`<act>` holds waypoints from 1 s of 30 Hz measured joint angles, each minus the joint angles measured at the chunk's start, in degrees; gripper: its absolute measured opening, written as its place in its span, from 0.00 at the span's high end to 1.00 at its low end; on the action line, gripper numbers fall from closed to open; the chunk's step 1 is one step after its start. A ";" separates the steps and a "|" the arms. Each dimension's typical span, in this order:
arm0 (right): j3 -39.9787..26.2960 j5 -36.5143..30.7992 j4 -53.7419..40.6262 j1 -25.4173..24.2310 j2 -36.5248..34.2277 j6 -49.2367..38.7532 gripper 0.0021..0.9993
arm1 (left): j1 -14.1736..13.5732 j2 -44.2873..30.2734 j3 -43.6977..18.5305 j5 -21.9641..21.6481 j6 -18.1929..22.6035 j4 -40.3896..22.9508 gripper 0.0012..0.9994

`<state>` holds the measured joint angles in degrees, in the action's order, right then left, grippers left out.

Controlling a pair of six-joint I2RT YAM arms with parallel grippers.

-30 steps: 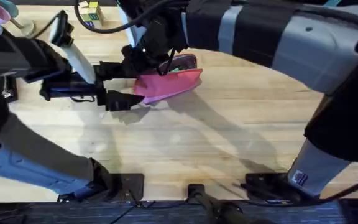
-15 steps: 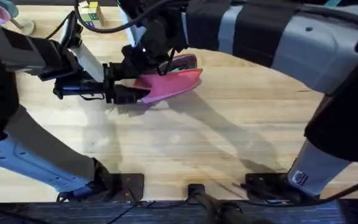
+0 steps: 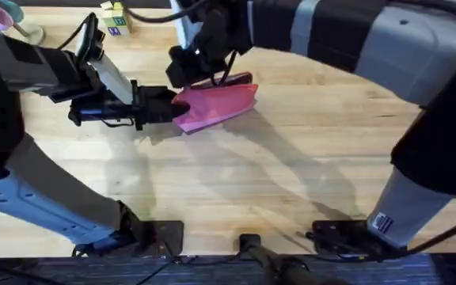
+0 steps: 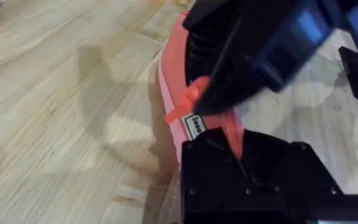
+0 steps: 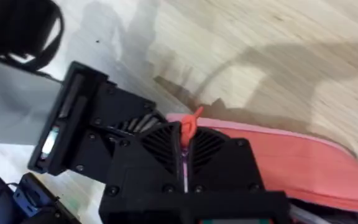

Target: Unzip the bag, pick up the pens from the table one at a time and place them inside, then zip the bag closed.

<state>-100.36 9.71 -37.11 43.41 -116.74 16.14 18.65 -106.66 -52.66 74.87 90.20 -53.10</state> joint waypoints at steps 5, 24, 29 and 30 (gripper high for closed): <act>0.00 0.73 -1.72 -2.30 0.00 -0.56 0.97 | -0.04 -0.01 0.00 0.00 0.02 0.02 0.96; -0.22 -18.08 -7.97 -3.56 1.57 -12.11 0.97 | -1.01 -0.02 0.00 0.85 0.00 0.39 0.96; -0.22 -18.51 -9.04 -4.70 3.36 -13.27 0.97 | -1.11 -0.02 0.00 2.44 0.00 0.39 0.96; -0.22 -18.59 -9.31 -4.95 3.59 -13.59 0.97 | -1.11 -0.02 0.00 2.51 0.00 0.39 0.96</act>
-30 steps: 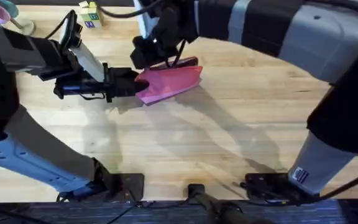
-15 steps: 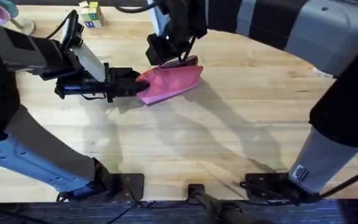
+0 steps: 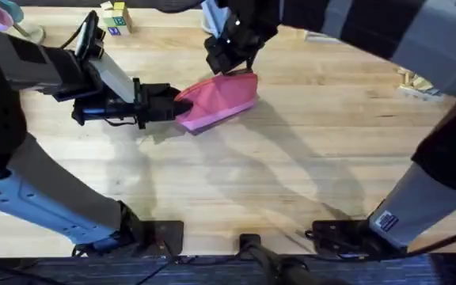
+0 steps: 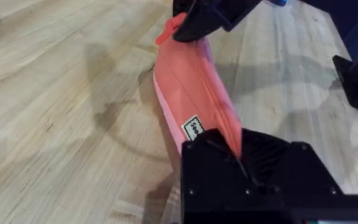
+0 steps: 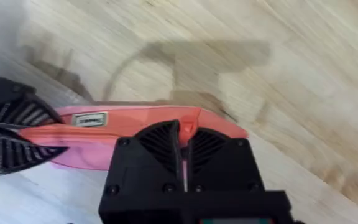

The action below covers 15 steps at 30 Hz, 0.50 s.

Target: Unzip the bag, pick up the pens from the table one at a time and place them inside, then zip the bag closed.

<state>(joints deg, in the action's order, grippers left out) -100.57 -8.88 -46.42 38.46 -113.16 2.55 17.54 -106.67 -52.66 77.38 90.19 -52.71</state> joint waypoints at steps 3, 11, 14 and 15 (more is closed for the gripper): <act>0.00 -0.96 -0.80 -1.28 0.32 -0.76 0.97 | 0.00 0.00 0.00 -0.10 0.01 -0.05 0.96; 0.00 -2.66 -2.72 -8.03 0.32 -1.36 0.97 | -0.04 0.00 0.00 -0.28 0.02 -0.17 0.96; 0.00 -0.70 -3.01 -9.49 0.32 -1.36 0.97 | -0.04 0.00 0.00 -0.13 0.02 -0.15 0.96; 0.00 0.25 -3.08 -9.98 0.32 -1.36 0.97 | -0.07 0.00 0.00 -0.14 0.02 -0.16 0.96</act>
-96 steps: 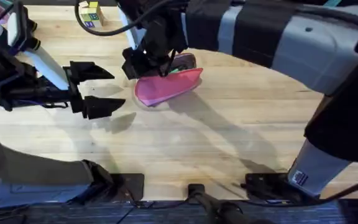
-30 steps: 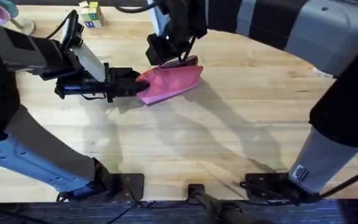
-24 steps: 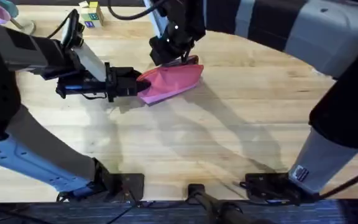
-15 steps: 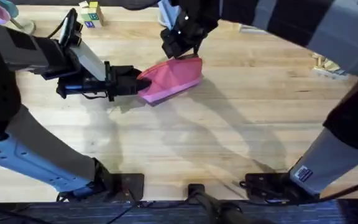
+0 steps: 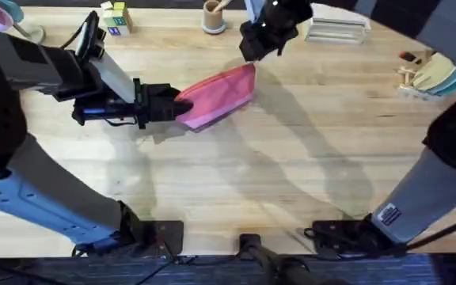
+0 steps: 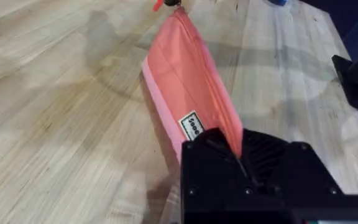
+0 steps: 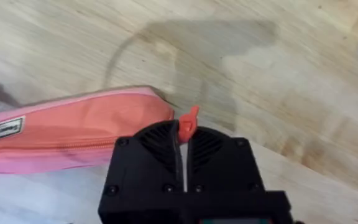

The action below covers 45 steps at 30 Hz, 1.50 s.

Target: Unzip the bag, pick up the pens from the table one at a time and place them inside, then zip the bag closed.

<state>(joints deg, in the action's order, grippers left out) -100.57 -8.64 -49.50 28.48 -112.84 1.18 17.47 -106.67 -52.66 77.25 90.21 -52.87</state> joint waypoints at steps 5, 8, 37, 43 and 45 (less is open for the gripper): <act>0.19 5.96 -0.13 -2.84 0.00 0.02 0.97 | -0.26 0.00 0.00 0.00 0.00 -0.04 0.96; 3.58 7.76 2.49 -4.57 0.00 0.02 0.97 | -0.42 0.00 0.00 -0.38 0.00 -0.02 0.96; 8.58 -1.11 5.80 -11.63 4.56 -6.50 0.00 | 0.87 0.00 0.07 -2.67 0.02 -0.47 0.96; 8.01 -2.13 0.61 -8.37 12.40 -10.32 0.00 | 0.90 0.00 0.07 -2.72 -0.10 -0.68 0.81; 7.77 -2.15 -1.07 -7.87 14.53 -10.91 0.00 | 0.90 0.01 0.07 -2.45 0.12 -0.76 0.60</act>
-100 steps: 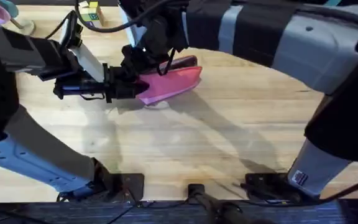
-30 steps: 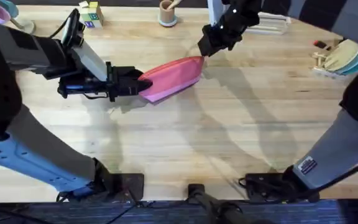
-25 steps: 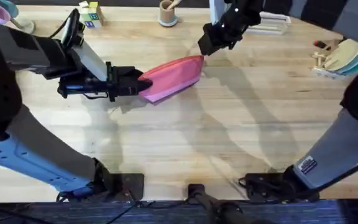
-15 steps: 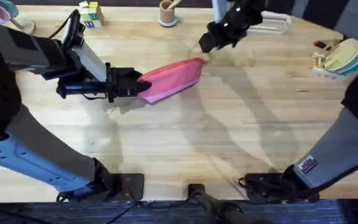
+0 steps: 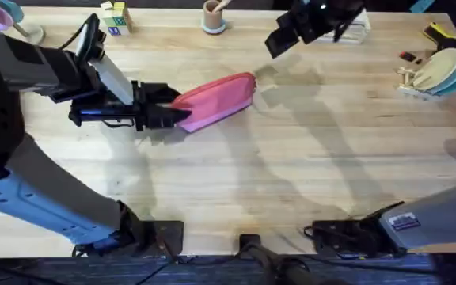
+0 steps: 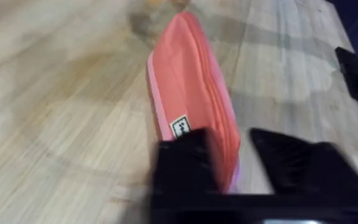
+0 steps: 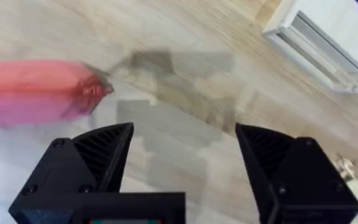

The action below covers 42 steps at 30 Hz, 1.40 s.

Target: Unzip the bag, pick up the pens from the table one at a time and place them inside, then zip the bag closed.

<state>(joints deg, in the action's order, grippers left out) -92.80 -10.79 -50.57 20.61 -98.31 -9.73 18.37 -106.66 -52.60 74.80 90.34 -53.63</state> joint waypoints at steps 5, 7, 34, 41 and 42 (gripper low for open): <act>-0.06 -0.29 -4.13 0.12 3.62 -0.78 0.00 | -0.02 -0.01 0.00 0.34 -0.32 0.03 0.02; -0.06 -0.39 -5.65 0.12 4.70 -0.88 0.00 | -0.01 -0.01 0.02 0.44 -0.32 0.25 0.01; -0.06 -0.42 -16.97 0.12 15.60 -0.77 0.00 | 0.52 20.50 -15.32 -26.64 -23.06 -14.33 0.00; -0.06 -0.42 -17.48 0.12 17.18 -0.58 0.00 | 0.52 29.57 -20.45 -36.16 -40.62 -21.15 0.00; -0.06 -0.42 -17.48 0.12 17.38 -0.55 0.00 | 0.52 30.92 -21.28 -36.99 -42.44 -22.56 0.00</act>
<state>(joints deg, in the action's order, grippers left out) -92.86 -11.20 -68.05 20.73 -80.93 -10.28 18.90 -75.74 -73.88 37.81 47.90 -76.19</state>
